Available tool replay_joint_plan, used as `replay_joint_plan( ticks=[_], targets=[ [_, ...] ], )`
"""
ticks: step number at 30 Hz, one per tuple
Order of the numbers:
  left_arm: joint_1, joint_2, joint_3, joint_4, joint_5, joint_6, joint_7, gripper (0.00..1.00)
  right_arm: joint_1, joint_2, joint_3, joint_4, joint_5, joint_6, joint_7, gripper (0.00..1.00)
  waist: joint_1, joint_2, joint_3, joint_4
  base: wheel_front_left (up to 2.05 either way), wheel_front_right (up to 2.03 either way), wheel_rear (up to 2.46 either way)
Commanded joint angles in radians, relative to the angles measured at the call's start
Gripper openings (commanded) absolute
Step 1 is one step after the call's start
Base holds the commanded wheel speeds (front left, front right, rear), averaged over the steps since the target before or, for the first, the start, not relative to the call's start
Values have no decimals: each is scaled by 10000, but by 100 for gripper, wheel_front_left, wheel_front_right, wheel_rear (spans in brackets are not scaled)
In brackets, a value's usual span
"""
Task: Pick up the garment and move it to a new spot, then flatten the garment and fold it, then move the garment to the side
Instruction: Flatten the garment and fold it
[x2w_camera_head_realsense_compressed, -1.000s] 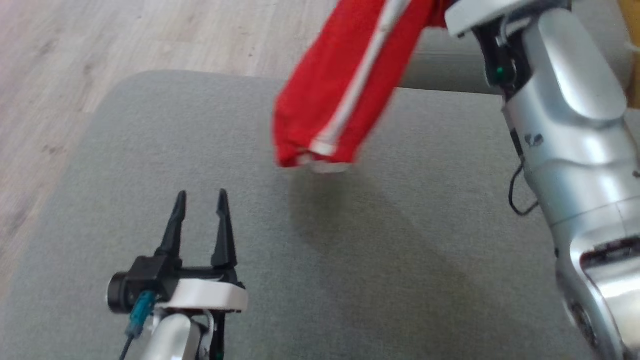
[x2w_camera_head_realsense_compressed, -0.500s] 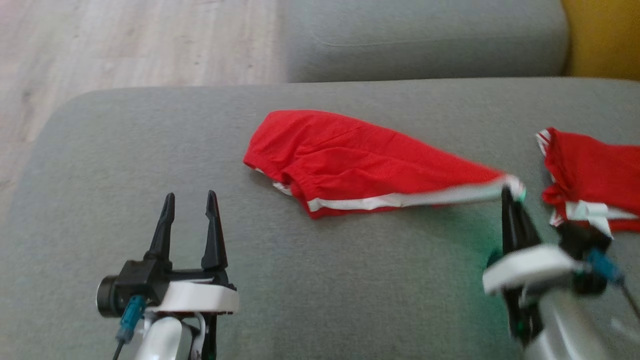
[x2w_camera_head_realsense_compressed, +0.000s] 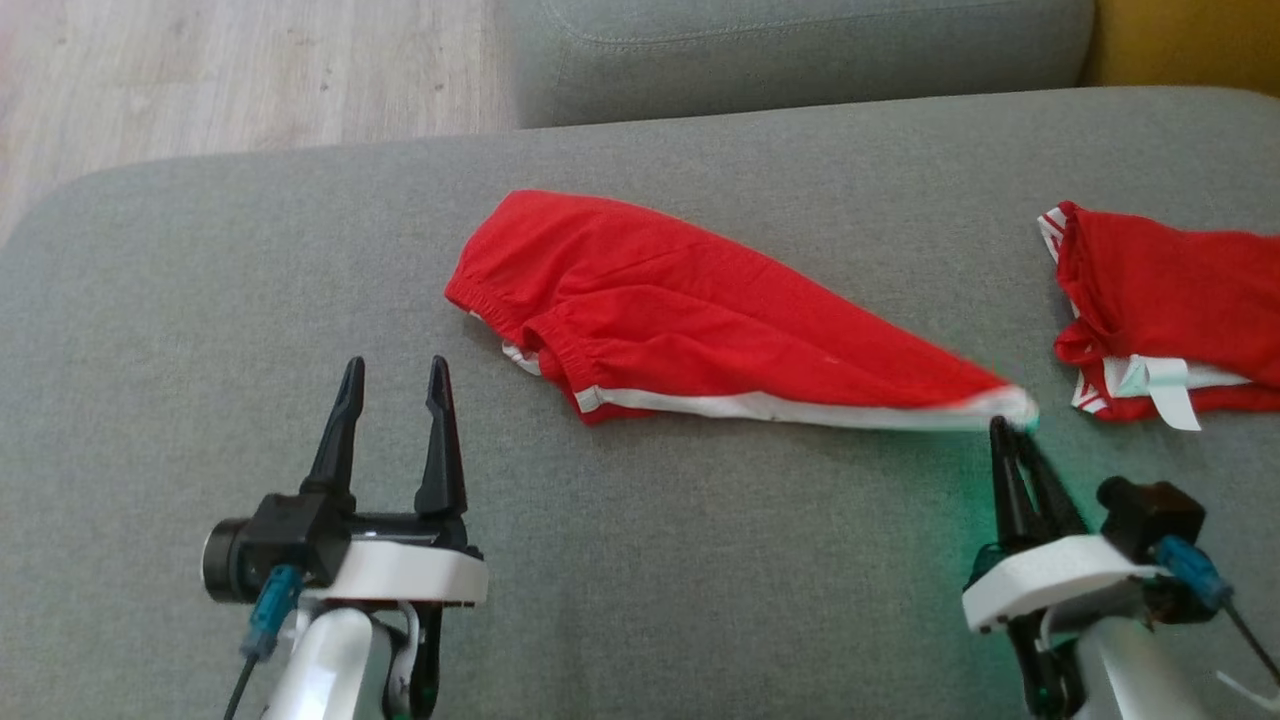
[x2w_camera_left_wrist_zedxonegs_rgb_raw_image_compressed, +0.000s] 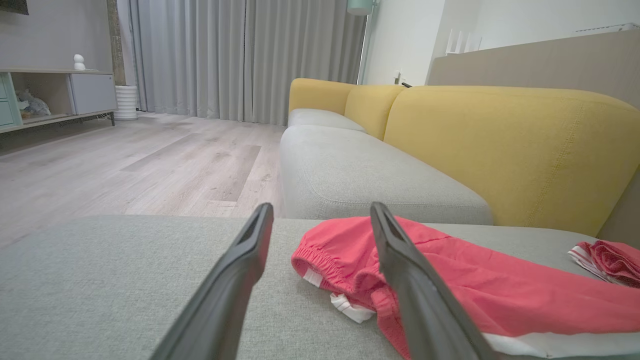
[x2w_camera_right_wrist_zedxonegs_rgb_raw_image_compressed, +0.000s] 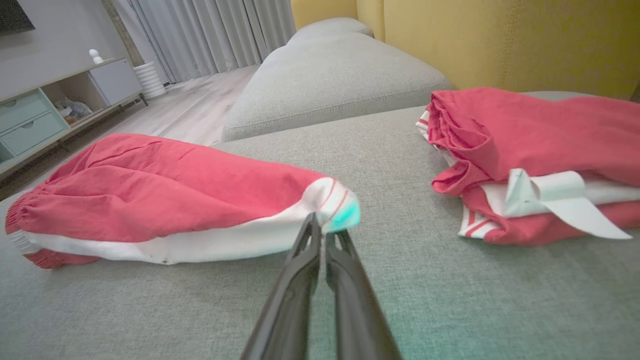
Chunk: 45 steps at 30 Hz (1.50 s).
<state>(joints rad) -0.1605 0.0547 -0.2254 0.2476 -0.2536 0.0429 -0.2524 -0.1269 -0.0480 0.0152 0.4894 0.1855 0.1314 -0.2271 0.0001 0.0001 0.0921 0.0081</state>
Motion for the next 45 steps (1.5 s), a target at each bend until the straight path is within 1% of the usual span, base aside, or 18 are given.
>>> replay_joint_plan(
  ticks=[1, 8, 12, 16, 18, 21, 23, 25, 28, 30, 36, 42, 45],
  targets=[
    [-472, 42, 231, -251, 99, -31, -93, 100, -385, -23, 99, -381, -32, -7, -67, 100, -1, -1, 51, 6, 0, 0, 0],
    [-603, 13, 80, -177, 61, -97, -93, 100, -481, -23, 30, -843, -437, -7, -234, 100, -1, -1, 129, 5, 0, 0, 0],
    [-692, -9, -36, -179, -99, -216, -93, 100, -501, -23, -108, -1964, -605, -7, -334, 100, -1, -1, 242, -110, 0, 0, 0],
    [-754, -24, -260, -100, -252, -351, -93, 100, -306, -23, -122, -2535, -735, -7, -342, 100, -1, -1, 354, -222, 0, 0, 0],
    [-816, -29, -448, -11, -329, -488, -93, 100, -220, -23, -127, -2710, -667, -7, -343, 100, -1, -1, 424, -288, 0, 0, 0],
    [-966, -34, -813, 253, -533, -813, 37, 100, -160, -22, -186, -2878, -537, -7, -344, 100, -1, -1, 529, -389, 0, 0, 0],
    [-1146, -36, -1158, 443, -530, -1035, 299, 100, -172, -22, -186, -2950, -482, -7, -344, 100, -1, -1, 627, -453, 0, 0, 0],
    [-1313, -36, -1401, 647, -559, -1160, 588, 100, -201, -22, -170, -2996, -450, -7, -345, 100, -1, -1, 715, -514, 0, 0, 0],
    [-1535, 11, -1842, 1091, -517, -1333, 1297, 100, -236, -22, -208, -3030, -348, -7, -345, 100, -1, -1, 816, -598, 0, 0, 0],
    [-1669, 34, -1925, 1289, -565, -1375, 1563, 100, -261, -22, -199, -3044, -285, -7, -345, 100, -1, -1, 883, -667, 0, 0, 0],
    [-1911, 138, -1884, 1693, -700, -1358, 1875, 100, -306, -22, -184, -3057, -167, -7, -346, 100, -1, -1, 1039, -825, 0, 0, 0],
    [-2013, 210, -1850, 1745, -784, -1340, 1840, 100, -339, -22, -160, -3014, -115, -7, -346, 100, -1, -1, 1145, -940, 0, 0, 0],
    [-2085, 224, -1718, 1814, -829, -1138, 1833, 100, -353, -22, -129, -3015, -98, -7, -346, 100, -1, -1, 1171, -989, 0, 0, 0]
  ],
)
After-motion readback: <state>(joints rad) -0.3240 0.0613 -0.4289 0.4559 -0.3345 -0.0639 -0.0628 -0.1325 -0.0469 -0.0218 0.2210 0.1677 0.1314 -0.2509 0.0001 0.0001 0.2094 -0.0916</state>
